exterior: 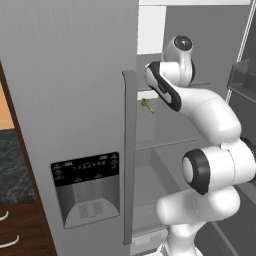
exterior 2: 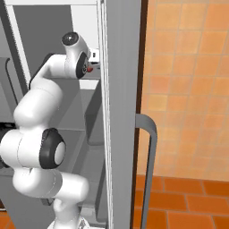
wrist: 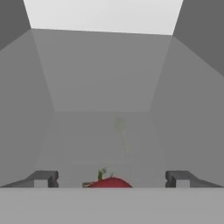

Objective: Take the strawberry from the fridge and place it on top of the pancake, located on the dining counter.

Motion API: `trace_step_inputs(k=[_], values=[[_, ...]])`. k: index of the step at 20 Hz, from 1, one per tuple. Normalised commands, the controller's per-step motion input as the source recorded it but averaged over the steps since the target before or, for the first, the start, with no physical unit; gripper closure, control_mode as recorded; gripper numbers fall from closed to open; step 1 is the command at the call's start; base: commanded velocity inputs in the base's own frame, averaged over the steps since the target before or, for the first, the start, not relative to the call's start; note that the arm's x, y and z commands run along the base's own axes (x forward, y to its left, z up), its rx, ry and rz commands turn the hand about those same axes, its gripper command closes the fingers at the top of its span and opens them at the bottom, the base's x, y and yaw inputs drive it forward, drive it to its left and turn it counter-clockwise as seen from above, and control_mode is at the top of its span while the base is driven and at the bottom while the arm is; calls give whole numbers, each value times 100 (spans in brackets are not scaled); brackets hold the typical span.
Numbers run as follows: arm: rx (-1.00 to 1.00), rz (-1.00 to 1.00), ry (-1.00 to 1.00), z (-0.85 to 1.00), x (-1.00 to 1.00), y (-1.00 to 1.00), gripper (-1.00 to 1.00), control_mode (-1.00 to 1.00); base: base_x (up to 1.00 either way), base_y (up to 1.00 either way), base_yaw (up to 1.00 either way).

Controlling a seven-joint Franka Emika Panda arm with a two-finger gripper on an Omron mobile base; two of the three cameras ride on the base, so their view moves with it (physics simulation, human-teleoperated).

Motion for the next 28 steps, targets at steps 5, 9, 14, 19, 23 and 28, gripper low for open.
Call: trace_step_inputs(k=[5,9,14,19,23,28], values=[[0,-1,0,-30,-13,0,100,-100,0,0,0],[0,-2,-2,-19,-24,0,100,-100,0,0,0],[2,-7,-3,-4,-78,0,100,-100,0,0,0],[10,-6,0,0,-100,0,100,-100,0,0,0],[8,-5,2,-18,-100,0,100,-100,0,0,0],[0,-1,23,-52,-100,8,100,-100,0,0,0]])
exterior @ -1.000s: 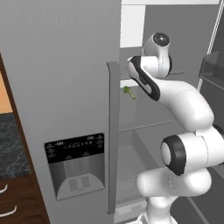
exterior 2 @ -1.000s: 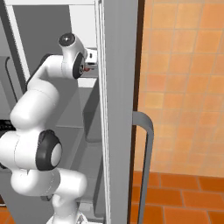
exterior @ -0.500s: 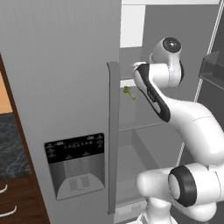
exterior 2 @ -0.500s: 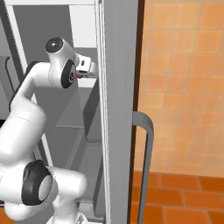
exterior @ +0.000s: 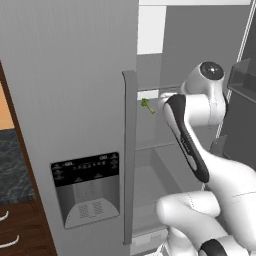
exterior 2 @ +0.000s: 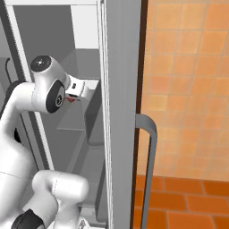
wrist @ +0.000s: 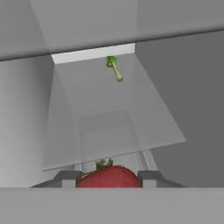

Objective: Take the strawberry from the fridge and place it on top of the pancake, located on the dining counter.

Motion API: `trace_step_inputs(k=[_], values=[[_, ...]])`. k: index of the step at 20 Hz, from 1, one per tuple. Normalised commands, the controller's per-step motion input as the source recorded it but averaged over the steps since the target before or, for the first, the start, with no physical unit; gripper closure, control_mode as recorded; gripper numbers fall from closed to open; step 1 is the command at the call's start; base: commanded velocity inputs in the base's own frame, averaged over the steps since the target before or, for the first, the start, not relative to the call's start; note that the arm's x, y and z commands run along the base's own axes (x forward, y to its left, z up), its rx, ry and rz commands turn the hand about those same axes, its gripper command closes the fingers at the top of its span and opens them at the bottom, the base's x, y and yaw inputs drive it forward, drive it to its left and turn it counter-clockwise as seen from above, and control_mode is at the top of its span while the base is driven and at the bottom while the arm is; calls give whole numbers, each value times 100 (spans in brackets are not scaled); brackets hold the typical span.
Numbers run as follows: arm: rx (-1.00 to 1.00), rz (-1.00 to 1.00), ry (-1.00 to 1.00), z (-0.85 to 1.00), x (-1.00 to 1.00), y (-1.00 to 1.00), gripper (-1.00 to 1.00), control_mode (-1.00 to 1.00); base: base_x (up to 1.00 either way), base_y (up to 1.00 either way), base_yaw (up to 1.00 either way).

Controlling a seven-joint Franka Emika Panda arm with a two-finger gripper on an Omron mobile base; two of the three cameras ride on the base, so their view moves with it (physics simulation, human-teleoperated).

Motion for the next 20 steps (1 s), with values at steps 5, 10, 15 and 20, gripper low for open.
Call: trace_step_inputs(k=[5,10,15,20], values=[[0,0,32,-68,-94,2,100,-100,0,0,0],[0,0,32,-79,-63,0,100,-100,0,0,0],[-5,0,17,-78,-28,-1,100,-100,0,0,0],[-2,0,8,-58,-11,-17,100,-100,0,0,0]])
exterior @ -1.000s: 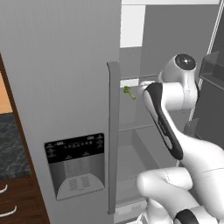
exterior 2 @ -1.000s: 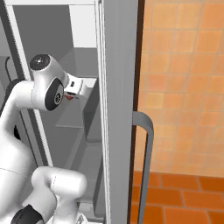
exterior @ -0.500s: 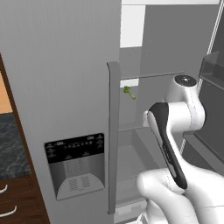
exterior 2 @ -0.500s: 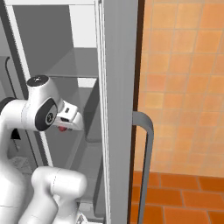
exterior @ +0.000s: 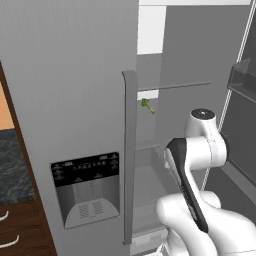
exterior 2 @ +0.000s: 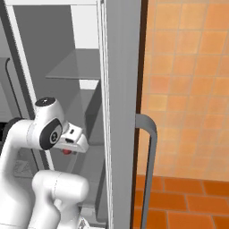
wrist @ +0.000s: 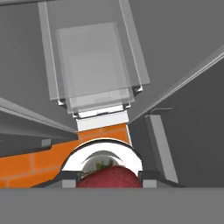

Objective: Take the strawberry from the fridge and place it on top of the pancake, located on the dining counter.

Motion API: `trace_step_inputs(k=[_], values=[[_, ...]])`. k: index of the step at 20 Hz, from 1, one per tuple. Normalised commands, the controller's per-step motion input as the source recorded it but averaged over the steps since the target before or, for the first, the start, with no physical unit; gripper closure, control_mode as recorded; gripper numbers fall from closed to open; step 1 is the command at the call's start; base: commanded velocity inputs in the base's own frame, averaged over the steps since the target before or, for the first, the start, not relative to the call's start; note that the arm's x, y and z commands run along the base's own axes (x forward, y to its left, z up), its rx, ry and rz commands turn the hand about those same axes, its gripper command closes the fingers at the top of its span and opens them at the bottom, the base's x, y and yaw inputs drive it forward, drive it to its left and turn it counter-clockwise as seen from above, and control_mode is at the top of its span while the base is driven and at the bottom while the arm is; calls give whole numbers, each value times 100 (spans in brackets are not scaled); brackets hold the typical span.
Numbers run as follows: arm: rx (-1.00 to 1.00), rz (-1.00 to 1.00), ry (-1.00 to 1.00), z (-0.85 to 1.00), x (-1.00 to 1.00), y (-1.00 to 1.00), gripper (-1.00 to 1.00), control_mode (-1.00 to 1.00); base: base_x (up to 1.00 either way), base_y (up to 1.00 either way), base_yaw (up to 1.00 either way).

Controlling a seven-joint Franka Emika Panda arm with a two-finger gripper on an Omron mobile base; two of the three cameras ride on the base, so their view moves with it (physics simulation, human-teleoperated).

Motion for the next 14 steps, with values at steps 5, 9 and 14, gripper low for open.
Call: trace_step_inputs(k=[5,9,14], values=[[0,1,3,-30,-3,10,100,-100,0,0,0],[0,0,0,0,0,0,100,-100,0,0,0],[0,0,0,0,0,0,100,-100,0,0,0]])
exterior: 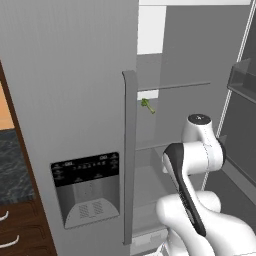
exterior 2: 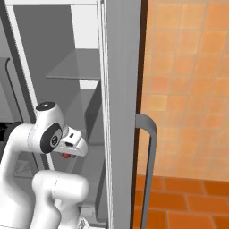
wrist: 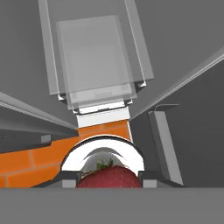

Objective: Take the strawberry from the fridge and place it on top of the pancake, located on the dining counter.

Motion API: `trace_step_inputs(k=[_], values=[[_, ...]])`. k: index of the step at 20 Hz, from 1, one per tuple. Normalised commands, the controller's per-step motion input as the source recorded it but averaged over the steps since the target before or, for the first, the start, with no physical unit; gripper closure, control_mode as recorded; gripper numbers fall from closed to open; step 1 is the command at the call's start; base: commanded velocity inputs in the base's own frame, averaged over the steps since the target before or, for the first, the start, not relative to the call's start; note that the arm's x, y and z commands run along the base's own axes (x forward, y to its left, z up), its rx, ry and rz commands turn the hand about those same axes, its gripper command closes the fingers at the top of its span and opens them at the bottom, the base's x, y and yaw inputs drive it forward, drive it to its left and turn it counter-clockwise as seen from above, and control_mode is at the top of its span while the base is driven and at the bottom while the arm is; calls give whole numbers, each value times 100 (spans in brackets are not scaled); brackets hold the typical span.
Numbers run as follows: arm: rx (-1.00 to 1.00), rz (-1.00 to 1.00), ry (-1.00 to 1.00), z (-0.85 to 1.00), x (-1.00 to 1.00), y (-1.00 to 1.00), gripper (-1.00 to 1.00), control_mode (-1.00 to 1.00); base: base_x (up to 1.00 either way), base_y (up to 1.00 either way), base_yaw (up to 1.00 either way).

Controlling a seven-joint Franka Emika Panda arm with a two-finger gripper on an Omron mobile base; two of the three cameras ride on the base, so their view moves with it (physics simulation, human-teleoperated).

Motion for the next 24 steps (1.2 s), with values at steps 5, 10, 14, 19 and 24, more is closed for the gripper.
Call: trace_step_inputs(k=[5,10,14,19,24], values=[[0,0,0,-2,-17,6,100,100,-54,33,-6],[0,0,0,0,0,0,100,100,-91,58,-40],[0,0,0,0,0,0,100,100,-67,49,-68],[0,0,0,0,0,0,100,100,-62,20,-74],[0,0,0,0,0,0,100,100,-64,-2,-80]])
